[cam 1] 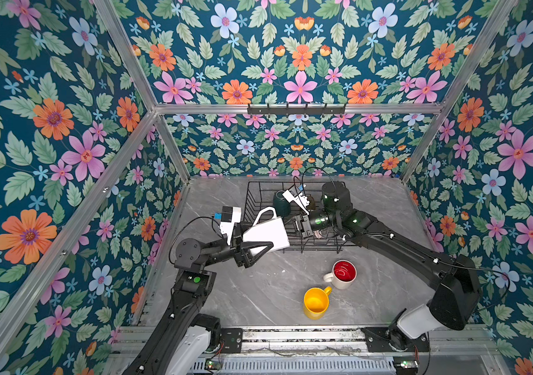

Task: Load the cups into the dish rack
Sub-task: 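Grasp the cream mug's closed end with the left gripper, holding with right, then open the right gripper and withdraw it while the left holds the mug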

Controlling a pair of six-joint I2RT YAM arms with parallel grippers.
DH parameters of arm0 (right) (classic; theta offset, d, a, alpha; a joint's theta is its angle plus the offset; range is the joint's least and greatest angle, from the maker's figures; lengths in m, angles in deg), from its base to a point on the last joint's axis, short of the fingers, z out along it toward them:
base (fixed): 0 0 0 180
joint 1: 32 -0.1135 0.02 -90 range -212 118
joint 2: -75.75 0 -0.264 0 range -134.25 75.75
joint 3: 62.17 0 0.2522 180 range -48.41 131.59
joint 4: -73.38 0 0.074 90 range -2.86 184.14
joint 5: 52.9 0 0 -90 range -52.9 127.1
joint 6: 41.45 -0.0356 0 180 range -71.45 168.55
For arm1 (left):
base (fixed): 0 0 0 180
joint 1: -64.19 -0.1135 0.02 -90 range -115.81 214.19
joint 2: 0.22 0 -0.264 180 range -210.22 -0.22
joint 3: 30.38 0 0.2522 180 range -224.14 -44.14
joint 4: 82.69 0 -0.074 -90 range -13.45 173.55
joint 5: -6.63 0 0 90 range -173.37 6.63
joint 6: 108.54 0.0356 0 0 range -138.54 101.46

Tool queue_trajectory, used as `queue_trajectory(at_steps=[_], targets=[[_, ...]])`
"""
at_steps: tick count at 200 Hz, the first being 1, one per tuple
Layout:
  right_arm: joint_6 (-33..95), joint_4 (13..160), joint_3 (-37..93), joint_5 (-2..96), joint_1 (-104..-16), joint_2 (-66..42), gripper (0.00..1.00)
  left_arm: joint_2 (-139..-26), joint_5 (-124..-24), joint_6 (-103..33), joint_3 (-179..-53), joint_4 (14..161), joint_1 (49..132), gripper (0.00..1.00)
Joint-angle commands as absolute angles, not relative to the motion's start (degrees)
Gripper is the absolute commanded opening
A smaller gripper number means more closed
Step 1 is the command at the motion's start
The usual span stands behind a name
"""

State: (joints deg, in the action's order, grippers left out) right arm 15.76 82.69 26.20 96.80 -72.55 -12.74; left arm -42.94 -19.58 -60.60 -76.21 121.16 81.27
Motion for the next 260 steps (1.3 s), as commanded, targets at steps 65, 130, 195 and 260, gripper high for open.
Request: queue_trajectory(at_steps=[65,130,195,260], targets=[[16.5,82.5,25.4,90.2,-72.6,-11.7,0.28,-40.2,-24.0,-53.0,-80.4,112.0,81.6,0.0],[16.1,84.9,23.0,85.0,-70.7,-7.6,0.57,-39.4,-30.4,-45.7,-85.0,100.3,81.6,0.0],[20.2,97.5,15.5,58.7,-67.2,7.2,0.85,-44.0,-44.5,-32.7,-96.2,77.6,81.5,0.0],[20.5,101.5,9.8,43.6,-66.5,19.2,0.98,-57.0,-58.6,-29.1,-107.6,63.9,81.6,0.0]])
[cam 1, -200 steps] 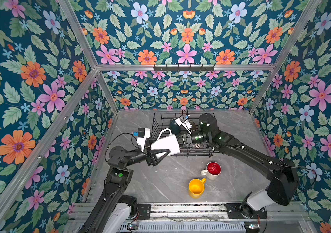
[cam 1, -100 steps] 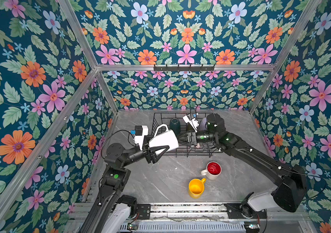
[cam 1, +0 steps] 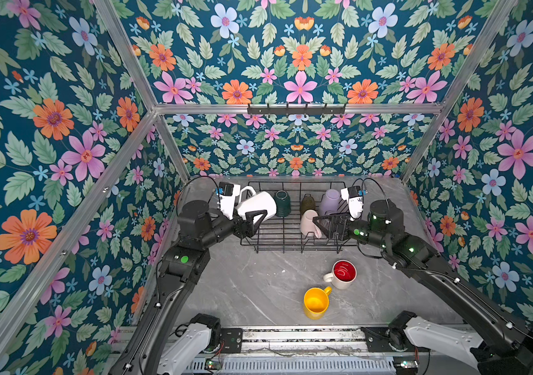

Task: Load the cups into the dish rack
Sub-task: 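Open the right gripper and withdraw it while the left holds the mug, then move the cream mug over the rack with the left gripper, then lower the cream mug upside down into the rack beside the green mug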

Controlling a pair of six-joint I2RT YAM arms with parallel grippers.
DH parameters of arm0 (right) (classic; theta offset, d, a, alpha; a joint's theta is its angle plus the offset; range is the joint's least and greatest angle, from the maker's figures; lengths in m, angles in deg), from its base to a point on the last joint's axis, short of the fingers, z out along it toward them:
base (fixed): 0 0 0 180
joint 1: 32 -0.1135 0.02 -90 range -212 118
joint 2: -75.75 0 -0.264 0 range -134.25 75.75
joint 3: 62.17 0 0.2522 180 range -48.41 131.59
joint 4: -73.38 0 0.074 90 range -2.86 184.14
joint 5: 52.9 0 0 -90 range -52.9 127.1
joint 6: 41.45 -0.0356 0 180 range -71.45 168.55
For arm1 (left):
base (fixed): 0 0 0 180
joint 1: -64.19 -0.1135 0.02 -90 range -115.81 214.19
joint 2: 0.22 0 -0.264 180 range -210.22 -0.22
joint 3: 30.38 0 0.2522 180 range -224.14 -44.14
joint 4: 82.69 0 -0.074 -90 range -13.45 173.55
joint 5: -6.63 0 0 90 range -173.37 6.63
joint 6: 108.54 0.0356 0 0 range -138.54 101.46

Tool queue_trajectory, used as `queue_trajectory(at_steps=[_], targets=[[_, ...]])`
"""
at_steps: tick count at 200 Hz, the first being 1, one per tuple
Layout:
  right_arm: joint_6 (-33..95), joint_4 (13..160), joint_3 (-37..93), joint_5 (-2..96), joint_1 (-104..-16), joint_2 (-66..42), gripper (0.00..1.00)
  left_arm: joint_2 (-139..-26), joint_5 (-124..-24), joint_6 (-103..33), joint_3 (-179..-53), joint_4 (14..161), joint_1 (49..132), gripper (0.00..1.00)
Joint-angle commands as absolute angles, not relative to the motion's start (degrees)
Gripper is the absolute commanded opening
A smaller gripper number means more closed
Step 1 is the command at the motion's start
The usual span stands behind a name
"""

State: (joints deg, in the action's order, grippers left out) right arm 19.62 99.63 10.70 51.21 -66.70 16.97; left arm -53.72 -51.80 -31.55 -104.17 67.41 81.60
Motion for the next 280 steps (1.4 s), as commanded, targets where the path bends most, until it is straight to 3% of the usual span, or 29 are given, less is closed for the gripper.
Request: queue_trajectory(at_steps=[1,139,280], targets=[[20.5,101.6,9.7,43.5,-66.5,19.3,0.98,-57.2,-58.8,-29.1,-107.8,63.7,81.5,0.0],[24.4,106.7,6.7,40.5,-66.1,26.5,0.99,-84.4,-78.4,-25.2,-130.8,43.5,84.7,0.0],[24.8,108.3,2.5,41.4,-65.9,31.3,0.99,-104.2,-89.9,-22.8,-142.0,37.5,89.9,0.0]])
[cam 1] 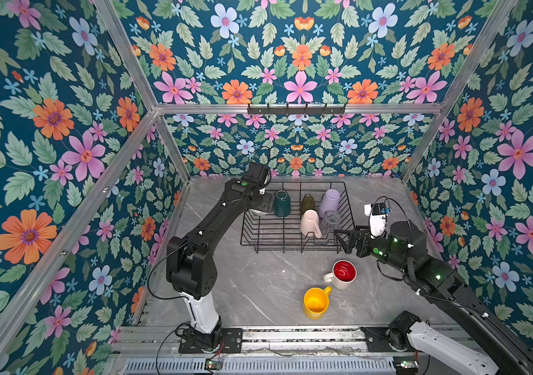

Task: Load the cups into the dish rack
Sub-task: 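Lower the cream mug upside down into the rack beside the green mug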

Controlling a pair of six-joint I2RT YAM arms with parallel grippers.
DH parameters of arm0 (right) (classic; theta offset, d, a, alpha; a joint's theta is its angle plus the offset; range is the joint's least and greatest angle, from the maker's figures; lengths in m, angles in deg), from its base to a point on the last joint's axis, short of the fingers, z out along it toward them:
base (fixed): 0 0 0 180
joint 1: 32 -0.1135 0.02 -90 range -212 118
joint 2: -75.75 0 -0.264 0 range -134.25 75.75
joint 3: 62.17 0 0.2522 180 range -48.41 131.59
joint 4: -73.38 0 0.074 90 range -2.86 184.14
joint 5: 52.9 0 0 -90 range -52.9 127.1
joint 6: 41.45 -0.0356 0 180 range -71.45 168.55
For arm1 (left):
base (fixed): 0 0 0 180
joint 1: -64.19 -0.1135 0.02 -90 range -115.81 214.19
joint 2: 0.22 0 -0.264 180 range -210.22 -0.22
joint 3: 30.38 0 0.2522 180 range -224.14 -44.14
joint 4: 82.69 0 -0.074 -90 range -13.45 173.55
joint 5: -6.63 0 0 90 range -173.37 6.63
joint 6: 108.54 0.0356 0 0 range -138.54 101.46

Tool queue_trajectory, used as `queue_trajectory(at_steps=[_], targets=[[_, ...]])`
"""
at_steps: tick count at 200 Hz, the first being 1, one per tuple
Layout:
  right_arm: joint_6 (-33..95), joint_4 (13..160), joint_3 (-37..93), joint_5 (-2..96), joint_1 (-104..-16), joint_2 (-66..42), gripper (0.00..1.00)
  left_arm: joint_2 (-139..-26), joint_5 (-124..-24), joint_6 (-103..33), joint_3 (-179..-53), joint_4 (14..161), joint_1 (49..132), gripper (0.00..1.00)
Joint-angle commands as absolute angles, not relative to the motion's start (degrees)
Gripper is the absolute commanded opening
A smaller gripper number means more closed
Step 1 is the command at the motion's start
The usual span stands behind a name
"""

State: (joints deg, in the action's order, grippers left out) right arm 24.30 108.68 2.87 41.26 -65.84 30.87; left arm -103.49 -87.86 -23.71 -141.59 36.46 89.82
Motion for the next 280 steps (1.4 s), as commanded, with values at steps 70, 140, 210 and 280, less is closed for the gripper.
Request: queue_trajectory(at_steps=[70,140,210,280], targets=[[24.1,108.0,1.4,43.6,-65.9,30.8,0.99,-110.2,-89.1,-21.8,-143.8,39.0,89.9,0.0],[22.6,106.4,-0.7,45.1,-65.9,29.8,0.99,-115.2,-91.9,-21.7,-144.7,41.2,90.0,0.0],[23.2,107.6,-1.0,45.0,-65.9,30.0,0.99,-119.9,-92.4,-22.1,-147.0,42.1,90.0,0.0],[24.0,109.3,-0.5,44.6,-65.8,30.4,0.99,-123.5,-92.2,-22.1,-149.8,41.9,89.9,0.36]])
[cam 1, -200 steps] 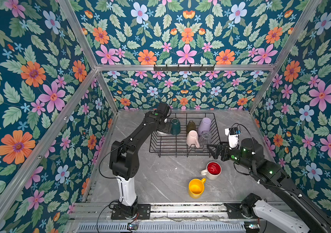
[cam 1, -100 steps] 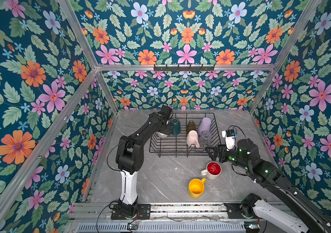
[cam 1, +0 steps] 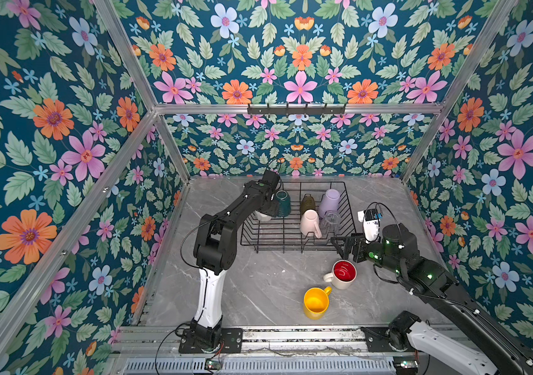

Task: Load the cups into the dish rack
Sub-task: 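Lower the cream mug upside down into the rack beside the green mug, then open the left gripper and lift away while the right reaches the red-lined mug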

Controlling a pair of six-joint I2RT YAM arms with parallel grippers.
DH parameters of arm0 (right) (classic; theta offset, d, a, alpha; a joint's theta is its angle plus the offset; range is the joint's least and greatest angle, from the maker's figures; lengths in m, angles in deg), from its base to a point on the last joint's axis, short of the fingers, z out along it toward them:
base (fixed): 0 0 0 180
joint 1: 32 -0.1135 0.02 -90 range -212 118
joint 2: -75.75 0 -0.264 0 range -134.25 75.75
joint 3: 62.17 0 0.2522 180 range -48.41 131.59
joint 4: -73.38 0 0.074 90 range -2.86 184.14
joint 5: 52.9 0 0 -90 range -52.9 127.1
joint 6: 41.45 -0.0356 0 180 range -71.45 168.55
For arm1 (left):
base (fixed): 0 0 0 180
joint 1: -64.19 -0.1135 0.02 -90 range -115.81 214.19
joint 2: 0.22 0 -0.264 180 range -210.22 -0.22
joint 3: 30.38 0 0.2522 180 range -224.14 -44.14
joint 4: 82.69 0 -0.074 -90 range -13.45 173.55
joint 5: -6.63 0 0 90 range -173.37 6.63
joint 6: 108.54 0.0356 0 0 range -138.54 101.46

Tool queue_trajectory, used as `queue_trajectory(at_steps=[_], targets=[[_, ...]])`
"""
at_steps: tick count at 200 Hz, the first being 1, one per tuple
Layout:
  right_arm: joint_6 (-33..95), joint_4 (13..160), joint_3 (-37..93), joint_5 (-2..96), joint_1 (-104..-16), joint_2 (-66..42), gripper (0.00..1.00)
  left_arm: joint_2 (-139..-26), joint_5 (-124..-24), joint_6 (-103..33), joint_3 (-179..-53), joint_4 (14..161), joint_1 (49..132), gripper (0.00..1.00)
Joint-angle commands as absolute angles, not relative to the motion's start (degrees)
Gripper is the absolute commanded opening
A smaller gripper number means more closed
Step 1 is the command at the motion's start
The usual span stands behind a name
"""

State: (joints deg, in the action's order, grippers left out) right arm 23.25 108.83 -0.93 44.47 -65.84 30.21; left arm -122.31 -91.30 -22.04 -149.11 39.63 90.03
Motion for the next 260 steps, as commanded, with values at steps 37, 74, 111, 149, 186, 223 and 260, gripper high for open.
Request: queue_trajectory(at_steps=[37,74,111,149,186,223,260], targets=[[23.9,110.6,-0.1,44.0,-65.9,30.6,0.99,-124.0,-92.6,-22.0,-149.7,41.7,89.8,0.55],[23.7,111.2,0.0,43.9,-65.9,30.3,0.99,-123.4,-92.6,-21.1,-149.2,41.5,89.8,0.81],[23.7,112.4,1.2,43.5,-65.9,29.4,0.98,-121.8,-91.8,-20.8,-148.5,41.7,89.8,0.94],[23.9,114.6,3.1,42.9,-65.9,27.8,0.97,-119.6,-90.6,-20.7,-148.0,42.1,89.8,1.0],[23.2,121.3,5.7,40.0,-65.9,26.0,0.95,-115.3,-88.6,-21.1,-146.0,43.7,89.8,1.0],[21.4,128.3,4.7,38.5,-65.9,25.6,0.88,-105.8,-90.1,-22.0,-140.5,49.4,89.8,1.0],[17.2,133.4,1.1,37.1,-65.9,25.3,0.73,-90.6,-91.5,-22.8,-127.7,63.7,89.8,1.0]])
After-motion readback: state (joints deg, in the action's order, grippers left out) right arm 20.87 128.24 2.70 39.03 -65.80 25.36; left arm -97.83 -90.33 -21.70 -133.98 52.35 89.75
